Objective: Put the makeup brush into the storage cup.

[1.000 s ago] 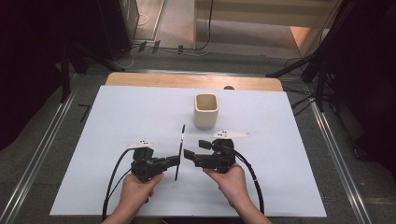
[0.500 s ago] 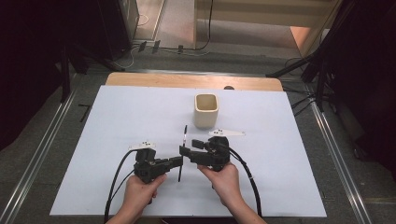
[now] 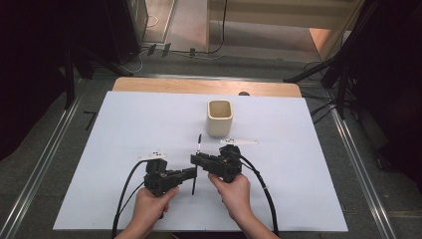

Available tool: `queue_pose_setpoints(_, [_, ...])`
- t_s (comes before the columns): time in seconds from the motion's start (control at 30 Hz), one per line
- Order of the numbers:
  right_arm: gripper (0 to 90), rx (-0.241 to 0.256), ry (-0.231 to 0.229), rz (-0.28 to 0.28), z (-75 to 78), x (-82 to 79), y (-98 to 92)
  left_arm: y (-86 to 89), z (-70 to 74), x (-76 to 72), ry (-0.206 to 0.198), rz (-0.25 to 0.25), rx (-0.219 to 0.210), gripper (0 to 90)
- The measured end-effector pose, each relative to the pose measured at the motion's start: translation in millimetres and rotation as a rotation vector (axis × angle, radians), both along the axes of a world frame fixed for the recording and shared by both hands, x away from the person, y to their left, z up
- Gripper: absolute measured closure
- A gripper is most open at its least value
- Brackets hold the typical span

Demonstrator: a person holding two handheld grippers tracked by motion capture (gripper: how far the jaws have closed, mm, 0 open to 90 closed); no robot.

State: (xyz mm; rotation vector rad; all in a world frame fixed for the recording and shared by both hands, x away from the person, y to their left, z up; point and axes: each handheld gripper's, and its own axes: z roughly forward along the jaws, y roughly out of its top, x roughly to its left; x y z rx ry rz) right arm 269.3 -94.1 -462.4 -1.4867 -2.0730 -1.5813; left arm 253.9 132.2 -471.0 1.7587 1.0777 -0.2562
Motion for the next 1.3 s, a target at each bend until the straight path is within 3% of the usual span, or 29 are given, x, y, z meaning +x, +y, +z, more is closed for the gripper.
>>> queue_pose_setpoints(0.33, [84.5,0.005,0.013,0.023,-2.8,-0.4,2.6,-1.2,0.8,-1.2,0.006,-0.006,-0.014,85.0])
queue_pose_setpoints(0.63, [85.9,0.001,0.01,0.03,-2.9,-1.0,3.6,-1.3,1.0,-1.1,0.003,-0.014,-0.003,84.7])
queue_pose_setpoints(0.8, [85.9,-0.004,0.008,0.03,-2.7,-0.5,2.2,-2.8,4.4,-3.4,-0.057,-0.02,0.051,83.7])
queue_pose_setpoints(0.9, [85.9,-0.003,0.005,0.031,-2.1,-0.4,1.4,-3.1,5.5,-3.7,-0.066,-0.031,0.071,83.1])
queue_pose_setpoints(0.93, [86.0,-0.002,0.006,0.03,-1.9,-0.4,1.1,-3.2,5.6,-3.2,-0.057,-0.032,0.066,72.9])
queue_pose_setpoints(1.07, [85.9,-0.007,0.0,0.027,-1.7,0.3,-0.7,-1.6,7.0,-1.6,-0.051,-0.044,0.09,70.8])
queue_pose_setpoints(1.1, [86.0,-0.011,-0.003,0.022,-1.7,0.8,-1.4,-1.3,6.8,-0.7,-0.05,-0.048,0.084,59.0])
queue_pose_setpoints(1.17, [85.9,-0.012,-0.003,0.02,-1.6,0.8,-1.6,-0.9,6.9,0.7,-0.04,-0.062,0.088,59.0])
queue_pose_setpoints(1.23, [85.9,-0.018,-0.003,0.023,-2.0,1.4,-2.3,-1.5,8.0,1.1,-0.06,-0.085,0.127,58.8])
queue_pose_setpoints(1.3, [85.9,-0.028,-0.006,0.024,-2.4,2.0,-2.7,-1.6,8.3,2.2,-0.063,-0.099,0.123,48.4])
